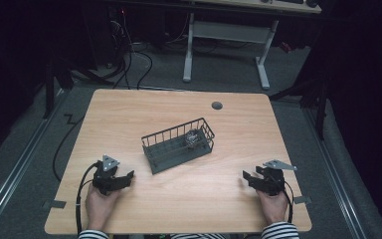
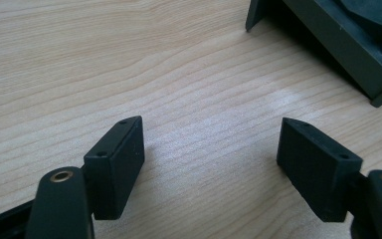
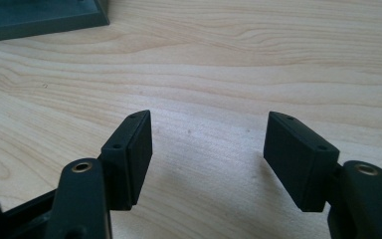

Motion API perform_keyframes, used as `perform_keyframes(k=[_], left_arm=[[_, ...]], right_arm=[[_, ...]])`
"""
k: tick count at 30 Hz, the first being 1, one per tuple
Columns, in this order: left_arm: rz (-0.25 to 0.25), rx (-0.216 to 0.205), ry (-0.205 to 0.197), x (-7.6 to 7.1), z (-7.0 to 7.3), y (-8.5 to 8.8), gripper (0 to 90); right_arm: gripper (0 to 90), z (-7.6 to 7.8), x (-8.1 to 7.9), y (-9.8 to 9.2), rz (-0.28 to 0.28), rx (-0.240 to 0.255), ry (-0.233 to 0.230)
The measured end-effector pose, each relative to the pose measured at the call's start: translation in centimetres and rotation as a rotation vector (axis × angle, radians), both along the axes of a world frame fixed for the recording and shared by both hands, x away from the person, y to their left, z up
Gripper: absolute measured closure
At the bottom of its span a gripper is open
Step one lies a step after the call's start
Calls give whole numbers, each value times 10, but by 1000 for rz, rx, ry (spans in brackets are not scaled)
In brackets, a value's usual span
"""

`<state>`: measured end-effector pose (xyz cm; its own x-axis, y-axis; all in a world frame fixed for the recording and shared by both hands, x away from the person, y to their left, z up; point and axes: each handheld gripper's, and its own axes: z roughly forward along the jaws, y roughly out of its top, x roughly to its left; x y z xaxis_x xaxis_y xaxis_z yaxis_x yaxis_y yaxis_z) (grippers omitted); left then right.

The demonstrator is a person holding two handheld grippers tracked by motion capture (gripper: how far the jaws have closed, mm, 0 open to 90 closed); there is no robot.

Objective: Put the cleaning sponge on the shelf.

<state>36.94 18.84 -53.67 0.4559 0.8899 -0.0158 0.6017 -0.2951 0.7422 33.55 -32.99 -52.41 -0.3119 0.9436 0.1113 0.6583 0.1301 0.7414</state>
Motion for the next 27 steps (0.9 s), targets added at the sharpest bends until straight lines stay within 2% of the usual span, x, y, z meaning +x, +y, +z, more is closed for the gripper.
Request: perform_keyframes(k=[6, 12, 14, 15, 27], left_arm=[[-1, 1, 0, 0, 0, 0, 269], [0, 3, -1, 0, 0, 0, 269], [1, 4, -1, 0, 0, 0, 269], [0, 4, -2, 0, 0, -1, 268], [-4, 4, -1, 0, 0, -1, 265]], right_arm=[[349, -4, 0, 6, 18, -34, 18], [348, -6, -2, 9, 14, -47, -2], [348, -6, -4, 13, 18, -93, -8], [348, -7, -4, 17, 20, -135, -15], [345, -6, -4, 17, 19, -132, -13]])
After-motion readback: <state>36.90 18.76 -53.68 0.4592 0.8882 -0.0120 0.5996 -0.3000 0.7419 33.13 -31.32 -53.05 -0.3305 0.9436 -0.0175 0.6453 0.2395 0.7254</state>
